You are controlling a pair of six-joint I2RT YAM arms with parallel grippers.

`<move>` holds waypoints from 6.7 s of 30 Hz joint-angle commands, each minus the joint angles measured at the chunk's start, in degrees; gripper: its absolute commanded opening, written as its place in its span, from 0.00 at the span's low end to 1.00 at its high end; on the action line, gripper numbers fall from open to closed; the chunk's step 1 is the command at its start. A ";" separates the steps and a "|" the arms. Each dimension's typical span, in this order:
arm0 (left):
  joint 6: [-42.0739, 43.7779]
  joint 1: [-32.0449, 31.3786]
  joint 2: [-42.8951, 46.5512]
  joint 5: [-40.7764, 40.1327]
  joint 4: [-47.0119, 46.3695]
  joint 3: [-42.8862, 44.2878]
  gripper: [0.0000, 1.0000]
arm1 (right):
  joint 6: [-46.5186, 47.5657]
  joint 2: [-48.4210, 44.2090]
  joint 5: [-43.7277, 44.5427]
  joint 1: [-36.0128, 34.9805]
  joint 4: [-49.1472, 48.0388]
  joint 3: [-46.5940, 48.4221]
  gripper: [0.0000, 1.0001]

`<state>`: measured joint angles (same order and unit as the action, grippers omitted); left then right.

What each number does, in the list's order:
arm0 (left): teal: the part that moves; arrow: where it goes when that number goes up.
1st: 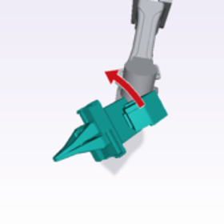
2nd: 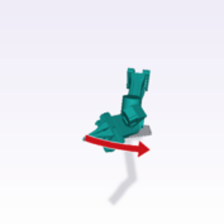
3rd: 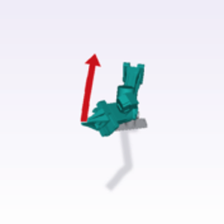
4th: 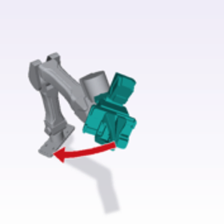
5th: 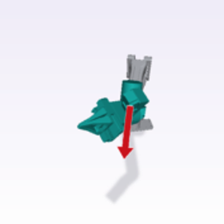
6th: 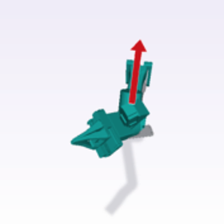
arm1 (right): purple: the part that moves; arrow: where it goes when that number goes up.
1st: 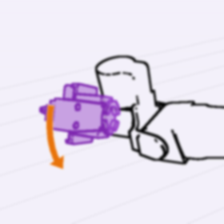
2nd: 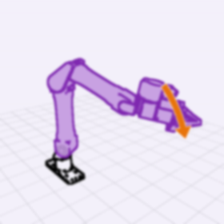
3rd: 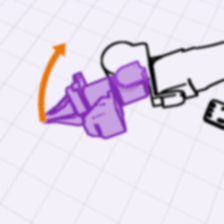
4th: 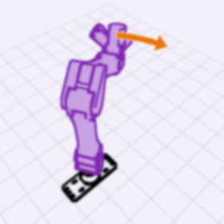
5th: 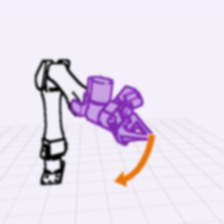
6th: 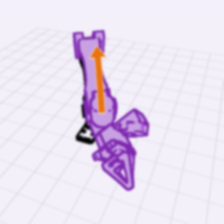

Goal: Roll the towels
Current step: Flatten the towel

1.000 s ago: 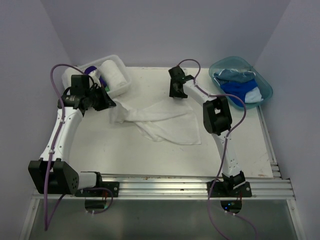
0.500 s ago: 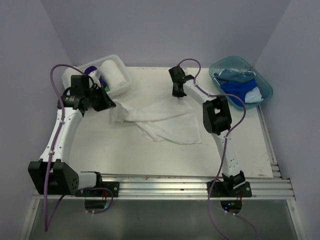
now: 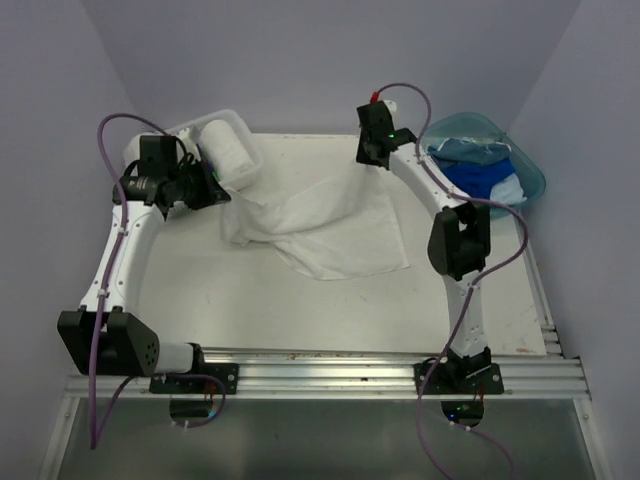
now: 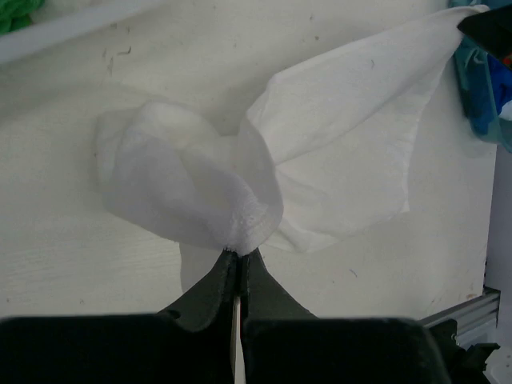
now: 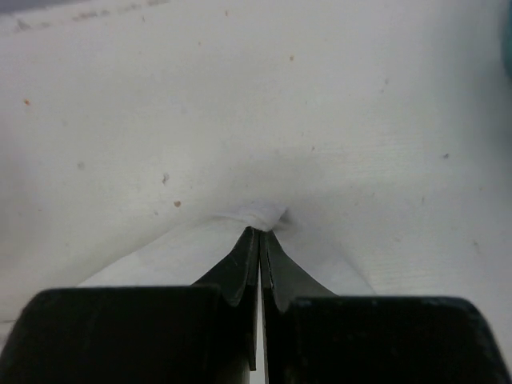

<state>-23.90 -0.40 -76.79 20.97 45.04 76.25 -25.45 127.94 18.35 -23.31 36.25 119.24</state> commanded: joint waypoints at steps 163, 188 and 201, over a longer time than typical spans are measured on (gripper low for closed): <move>-14.77 17.72 11.13 -3.48 -13.23 -30.27 0.00 | -19.90 -69.65 -2.71 21.55 -14.47 -84.43 0.00; -19.87 17.90 7.63 -11.31 -16.55 -42.67 0.70 | -16.74 -70.64 -6.04 21.55 -11.46 -86.54 0.46; -21.89 14.12 -3.70 -12.45 -23.24 -42.59 0.48 | -17.35 -68.09 -7.80 21.47 -10.76 -86.11 0.47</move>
<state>-45.45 15.53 -76.58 10.59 25.06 34.54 -42.87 58.98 11.55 -1.91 25.76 30.92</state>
